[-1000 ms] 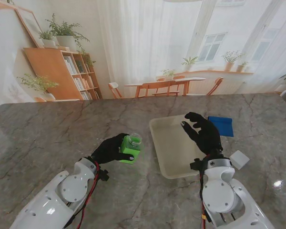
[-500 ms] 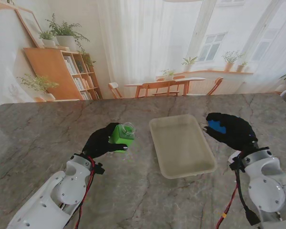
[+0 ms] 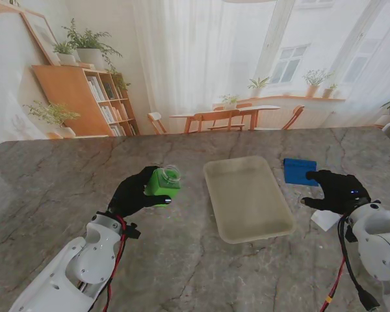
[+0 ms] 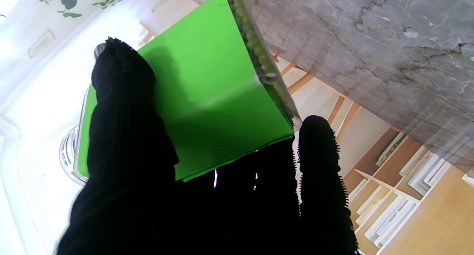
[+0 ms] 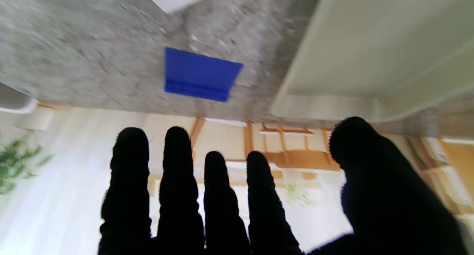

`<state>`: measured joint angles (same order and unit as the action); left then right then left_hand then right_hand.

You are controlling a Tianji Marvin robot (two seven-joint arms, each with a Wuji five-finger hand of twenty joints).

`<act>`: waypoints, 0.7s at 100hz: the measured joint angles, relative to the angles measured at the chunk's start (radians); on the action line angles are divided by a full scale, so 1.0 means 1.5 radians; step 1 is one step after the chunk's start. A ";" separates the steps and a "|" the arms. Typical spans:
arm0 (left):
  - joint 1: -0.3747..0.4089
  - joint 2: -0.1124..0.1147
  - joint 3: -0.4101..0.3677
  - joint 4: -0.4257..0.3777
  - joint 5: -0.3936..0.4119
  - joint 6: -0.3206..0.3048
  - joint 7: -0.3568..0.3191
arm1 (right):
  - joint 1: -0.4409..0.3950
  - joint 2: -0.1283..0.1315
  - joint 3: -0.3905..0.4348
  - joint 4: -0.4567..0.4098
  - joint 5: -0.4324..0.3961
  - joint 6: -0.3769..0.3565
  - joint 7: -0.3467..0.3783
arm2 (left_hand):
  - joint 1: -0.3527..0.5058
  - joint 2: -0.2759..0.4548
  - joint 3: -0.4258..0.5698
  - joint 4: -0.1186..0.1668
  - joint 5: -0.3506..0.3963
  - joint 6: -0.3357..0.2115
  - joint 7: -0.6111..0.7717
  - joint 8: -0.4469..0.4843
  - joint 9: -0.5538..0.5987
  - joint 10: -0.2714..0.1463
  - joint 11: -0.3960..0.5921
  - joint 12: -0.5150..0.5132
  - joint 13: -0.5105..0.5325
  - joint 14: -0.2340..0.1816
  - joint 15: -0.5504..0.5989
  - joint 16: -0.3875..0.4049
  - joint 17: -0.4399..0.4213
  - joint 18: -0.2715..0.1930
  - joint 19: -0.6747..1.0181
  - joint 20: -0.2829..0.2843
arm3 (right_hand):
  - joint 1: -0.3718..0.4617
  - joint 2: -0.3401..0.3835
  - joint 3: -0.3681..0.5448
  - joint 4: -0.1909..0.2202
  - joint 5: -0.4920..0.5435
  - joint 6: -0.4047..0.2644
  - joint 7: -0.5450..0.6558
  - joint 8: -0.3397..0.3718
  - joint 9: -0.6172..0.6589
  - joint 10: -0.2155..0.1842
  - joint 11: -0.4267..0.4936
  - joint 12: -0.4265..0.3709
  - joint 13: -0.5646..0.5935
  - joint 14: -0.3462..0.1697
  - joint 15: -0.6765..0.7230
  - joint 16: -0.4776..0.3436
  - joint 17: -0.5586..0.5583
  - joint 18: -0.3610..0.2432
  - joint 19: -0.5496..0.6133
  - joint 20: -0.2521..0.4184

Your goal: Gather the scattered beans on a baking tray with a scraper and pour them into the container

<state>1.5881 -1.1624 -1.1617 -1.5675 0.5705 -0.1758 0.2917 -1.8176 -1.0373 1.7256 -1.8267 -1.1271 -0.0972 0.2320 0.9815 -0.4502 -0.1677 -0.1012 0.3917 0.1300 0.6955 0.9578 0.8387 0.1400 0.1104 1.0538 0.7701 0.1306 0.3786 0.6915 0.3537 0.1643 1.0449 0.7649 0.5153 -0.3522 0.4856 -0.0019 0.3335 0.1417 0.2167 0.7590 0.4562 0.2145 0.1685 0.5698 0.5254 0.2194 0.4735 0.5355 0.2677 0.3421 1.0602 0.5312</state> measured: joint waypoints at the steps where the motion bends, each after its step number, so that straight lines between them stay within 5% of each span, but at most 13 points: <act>1: 0.000 0.000 0.000 0.000 0.000 0.000 0.000 | 0.002 0.000 -0.002 0.003 -0.002 0.005 0.003 | 0.000 0.000 0.000 0.000 0.000 0.000 0.000 0.000 0.000 0.000 0.000 0.000 0.000 0.000 0.000 0.000 0.000 0.000 0.000 0.000 | 0.000 0.000 0.000 0.000 -0.004 0.002 -0.003 -0.001 -0.005 0.002 0.000 0.000 -0.005 0.001 -0.001 -0.002 -0.002 0.002 -0.002 0.000; 9: 0.003 0.000 -0.002 -0.003 0.001 0.001 0.001 | 0.018 0.002 -0.008 0.020 -0.027 0.026 0.049 | 0.000 0.000 0.000 0.000 0.000 0.000 0.000 -0.001 0.000 0.000 0.000 0.000 0.000 0.000 0.000 0.000 0.000 0.000 0.000 0.000 | 0.000 -0.003 0.000 0.000 -0.054 0.026 -0.037 -0.009 -0.057 0.031 -0.030 -0.013 -0.049 0.025 -0.063 -0.042 -0.039 0.011 -0.035 -0.010; 20: 0.004 0.000 -0.002 -0.004 0.000 0.004 0.001 | 0.043 0.008 -0.024 0.050 -0.035 0.051 0.103 | 0.000 0.000 0.000 0.000 0.000 0.000 0.003 -0.007 0.000 0.000 0.000 0.000 0.000 0.000 0.001 0.000 0.000 0.000 0.000 0.007 | 0.000 -0.006 0.000 0.000 -0.103 0.030 -0.079 -0.017 -0.091 0.037 -0.051 -0.043 -0.093 0.036 -0.150 -0.088 -0.074 0.011 -0.088 -0.043; 53: 0.003 0.000 -0.001 -0.004 -0.007 0.010 -0.001 | 0.135 0.022 -0.098 0.216 -0.017 0.092 0.087 | 0.000 0.000 -0.006 0.000 0.000 0.000 0.009 -0.008 0.006 0.000 0.000 0.000 0.000 0.000 0.010 0.000 0.000 0.000 0.000 0.007 | -0.025 0.013 -0.010 0.000 -0.124 0.037 -0.144 -0.059 -0.148 0.048 -0.059 -0.060 -0.129 0.045 -0.193 -0.114 -0.122 0.011 -0.134 -0.069; 70: 0.002 0.000 0.001 -0.003 -0.012 0.013 -0.004 | 0.149 0.024 -0.126 0.261 -0.051 0.089 0.036 | 0.000 0.000 -0.006 0.000 0.000 0.000 0.009 -0.008 0.006 0.000 0.000 0.000 0.000 0.000 0.011 0.000 0.000 0.000 0.000 0.007 | -0.026 0.013 -0.010 0.000 -0.124 0.043 -0.142 -0.067 -0.150 0.058 -0.058 -0.043 -0.129 0.049 -0.146 -0.082 -0.122 0.011 -0.113 -0.074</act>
<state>1.5904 -1.1621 -1.1600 -1.5717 0.5528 -0.1562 0.2857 -1.5933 -1.0011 1.5360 -1.4346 -1.2032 0.0369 0.2865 0.9815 -0.4502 -0.1773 -0.1012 0.3917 0.1300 0.7091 0.9454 0.8475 0.1407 0.1104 1.0540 0.7704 0.1309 0.3944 0.6920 0.3537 0.1650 1.0447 0.7755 0.4761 -0.3332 0.4704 -0.0021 0.1470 0.2062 0.0041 0.6578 0.2305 0.3009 0.0809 0.5059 0.3317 0.2933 0.2543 0.4124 0.0840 0.3593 0.8907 0.4199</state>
